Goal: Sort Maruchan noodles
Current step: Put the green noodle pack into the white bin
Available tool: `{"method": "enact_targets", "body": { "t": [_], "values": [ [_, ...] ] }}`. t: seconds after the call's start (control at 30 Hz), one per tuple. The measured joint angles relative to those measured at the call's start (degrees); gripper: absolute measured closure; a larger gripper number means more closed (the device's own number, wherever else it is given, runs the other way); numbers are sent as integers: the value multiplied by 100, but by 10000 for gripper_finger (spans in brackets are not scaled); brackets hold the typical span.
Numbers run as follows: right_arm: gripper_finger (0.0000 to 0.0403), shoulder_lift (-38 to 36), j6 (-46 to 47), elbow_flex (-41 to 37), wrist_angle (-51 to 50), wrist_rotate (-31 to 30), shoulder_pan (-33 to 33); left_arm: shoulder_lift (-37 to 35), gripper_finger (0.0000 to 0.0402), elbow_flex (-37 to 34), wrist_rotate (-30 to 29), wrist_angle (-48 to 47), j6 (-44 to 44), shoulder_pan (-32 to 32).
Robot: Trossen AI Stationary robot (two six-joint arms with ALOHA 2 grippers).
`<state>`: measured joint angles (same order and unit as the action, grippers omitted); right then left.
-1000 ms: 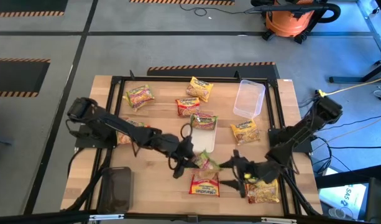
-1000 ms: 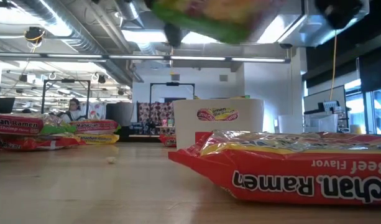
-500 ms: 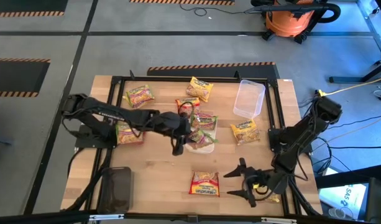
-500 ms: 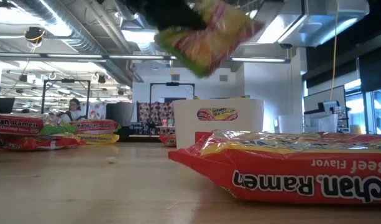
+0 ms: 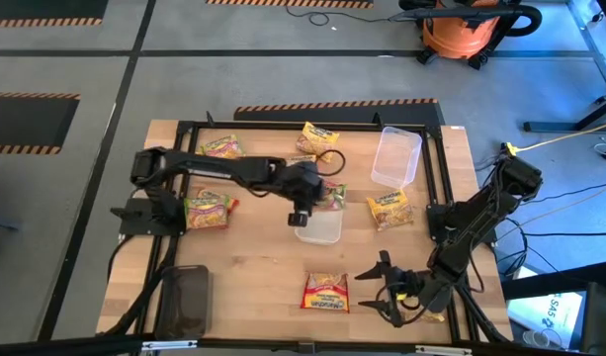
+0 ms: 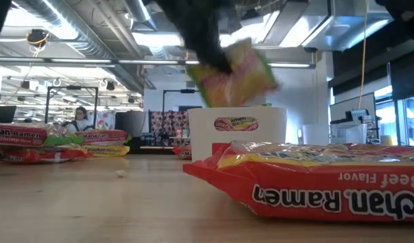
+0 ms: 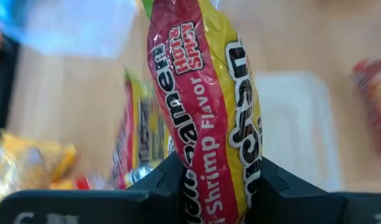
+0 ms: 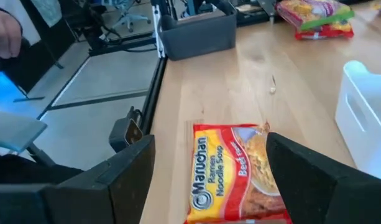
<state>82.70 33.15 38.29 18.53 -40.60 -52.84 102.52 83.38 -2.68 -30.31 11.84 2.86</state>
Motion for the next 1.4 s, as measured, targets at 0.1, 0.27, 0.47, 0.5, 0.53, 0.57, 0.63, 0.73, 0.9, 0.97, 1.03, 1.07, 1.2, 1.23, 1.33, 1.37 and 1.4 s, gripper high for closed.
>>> {"method": "enact_targets", "body": {
  "t": [0.1, 0.27, 0.47, 0.5, 0.53, 0.57, 0.63, 0.73, 0.9, 0.97, 1.03, 1.07, 1.2, 1.23, 1.33, 1.37, 1.4],
  "values": [
    [119, -2, 0, 1, 68, 18, -7, 308, 304, 85, -28, -178, 106, 13],
    [119, -2, -46, 2, 4, 24, -5, 565, 306, 123, -412, -238, 407, 18],
    [119, -2, -36, -1, -18, 24, -2, 741, 307, 122, -362, -86, 584, 142],
    [119, -2, -15, -1, -16, 24, -2, 808, 307, 119, -332, -100, 585, 158],
    [119, -2, 8, -1, -24, 24, -2, 899, 307, 123, -323, 29, 585, 169],
    [119, -2, 42, -1, -25, 28, -2, 965, 306, 123, -321, 74, 546, 188],
    [119, -2, 123, 1, -12, 28, -2, 1023, 303, 113, -317, 9, 366, 218],
    [119, -2, 138, 0, 11, 51, -2, 1086, 294, 126, -281, 81, 306, 211],
    [119, -4, 131, 2, -17, 118, -2, 1086, 264, 121, -249, 101, 358, 209],
    [119, -2, 117, 2, -35, 119, -2, 1086, 250, 121, -252, 132, 433, 236],
    [119, -4, 113, 2, -44, 118, -2, 1086, 238, 121, -254, 136, 480, 262],
    [119, -4, 113, 2, -57, 118, -2, 1086, 234, 121, -254, 139, 480, 274],
    [119, -4, 140, 2, -54, 118, -2, 1086, 230, 121, -254, 171, 476, 288],
    [119, -4, 158, 2, -48, 118, -2, 1086, 230, 121, -253, 170, 473, 286],
    [119, -4, 243, 2, -52, 118, -2, 1088, 229, 233, -277, 72, 335, 279],
    [119, -4, 246, 2, -61, 118, -2, 1088, 229, 286, -302, 76, 326, 280],
    [119, -4, 246, 2, -80, 118, -2, 1088, 228, 330, -330, 77, 305, 281]
  ]
}}
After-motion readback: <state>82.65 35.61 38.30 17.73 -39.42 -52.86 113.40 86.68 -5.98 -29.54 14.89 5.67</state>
